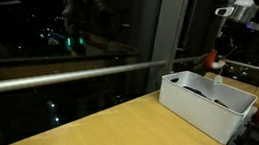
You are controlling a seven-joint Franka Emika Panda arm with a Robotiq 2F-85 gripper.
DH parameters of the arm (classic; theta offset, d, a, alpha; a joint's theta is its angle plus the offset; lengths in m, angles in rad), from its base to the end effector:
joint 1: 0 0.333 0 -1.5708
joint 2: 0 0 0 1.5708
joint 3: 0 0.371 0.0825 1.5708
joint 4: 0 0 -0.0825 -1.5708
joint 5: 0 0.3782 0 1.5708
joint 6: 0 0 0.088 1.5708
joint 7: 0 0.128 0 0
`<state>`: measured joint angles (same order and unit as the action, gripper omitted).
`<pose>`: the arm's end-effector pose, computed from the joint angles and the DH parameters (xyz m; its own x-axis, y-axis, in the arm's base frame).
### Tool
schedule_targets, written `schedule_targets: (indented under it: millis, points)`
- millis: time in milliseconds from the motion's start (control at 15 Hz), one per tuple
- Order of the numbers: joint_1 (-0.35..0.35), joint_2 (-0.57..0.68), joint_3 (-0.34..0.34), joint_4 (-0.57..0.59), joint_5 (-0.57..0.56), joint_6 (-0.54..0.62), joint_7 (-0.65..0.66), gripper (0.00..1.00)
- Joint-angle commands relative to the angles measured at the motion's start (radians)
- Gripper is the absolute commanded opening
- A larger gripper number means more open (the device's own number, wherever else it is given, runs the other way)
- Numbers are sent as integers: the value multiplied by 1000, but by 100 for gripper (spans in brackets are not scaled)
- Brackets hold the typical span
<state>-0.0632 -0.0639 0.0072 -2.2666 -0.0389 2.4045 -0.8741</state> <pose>0.5236 -0.0301 0.4439 0.6538 0.7495 0.1039 0.7300 -0.6609 0.1738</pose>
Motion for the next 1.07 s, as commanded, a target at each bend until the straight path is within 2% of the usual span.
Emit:
schedule_targets:
  millis: [0, 467, 1000]
  points:
    - [26, 22, -18, 26, 36, -22, -23, 48]
    - [50, 91, 2, 114, 30, -75, -13, 99]
    - [73, 150, 28, 141, 29, -73, -17, 100]
